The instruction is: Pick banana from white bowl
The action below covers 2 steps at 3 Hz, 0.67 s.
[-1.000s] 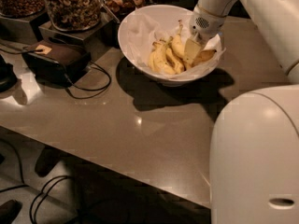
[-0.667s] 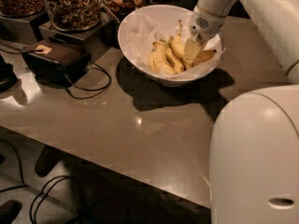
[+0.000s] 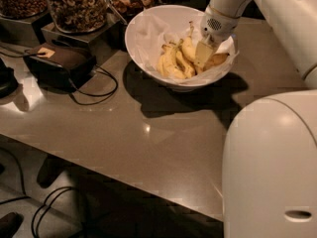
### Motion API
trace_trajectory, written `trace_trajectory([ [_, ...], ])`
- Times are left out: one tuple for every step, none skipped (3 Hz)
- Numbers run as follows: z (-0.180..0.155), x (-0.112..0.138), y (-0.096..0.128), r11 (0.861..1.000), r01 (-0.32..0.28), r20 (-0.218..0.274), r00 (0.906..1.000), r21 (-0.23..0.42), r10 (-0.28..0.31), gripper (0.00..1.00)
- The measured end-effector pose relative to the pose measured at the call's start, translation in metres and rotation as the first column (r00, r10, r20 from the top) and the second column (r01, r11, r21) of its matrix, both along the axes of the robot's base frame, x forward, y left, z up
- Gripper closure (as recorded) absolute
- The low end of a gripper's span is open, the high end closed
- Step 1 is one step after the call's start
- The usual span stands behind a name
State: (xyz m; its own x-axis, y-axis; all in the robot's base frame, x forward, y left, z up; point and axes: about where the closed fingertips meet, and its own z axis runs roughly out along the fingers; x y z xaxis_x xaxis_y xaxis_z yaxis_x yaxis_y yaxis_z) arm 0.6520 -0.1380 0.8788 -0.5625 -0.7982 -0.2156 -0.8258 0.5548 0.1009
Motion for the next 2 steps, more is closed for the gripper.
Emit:
trace_trajectory([
  [0.0,0.0,0.0,1.0,0.0,0.0,1.0,0.0,0.0,1.0],
  [0.0001,0.0,0.0,1.0,0.0,0.0,1.0,0.0,0.0,1.0],
])
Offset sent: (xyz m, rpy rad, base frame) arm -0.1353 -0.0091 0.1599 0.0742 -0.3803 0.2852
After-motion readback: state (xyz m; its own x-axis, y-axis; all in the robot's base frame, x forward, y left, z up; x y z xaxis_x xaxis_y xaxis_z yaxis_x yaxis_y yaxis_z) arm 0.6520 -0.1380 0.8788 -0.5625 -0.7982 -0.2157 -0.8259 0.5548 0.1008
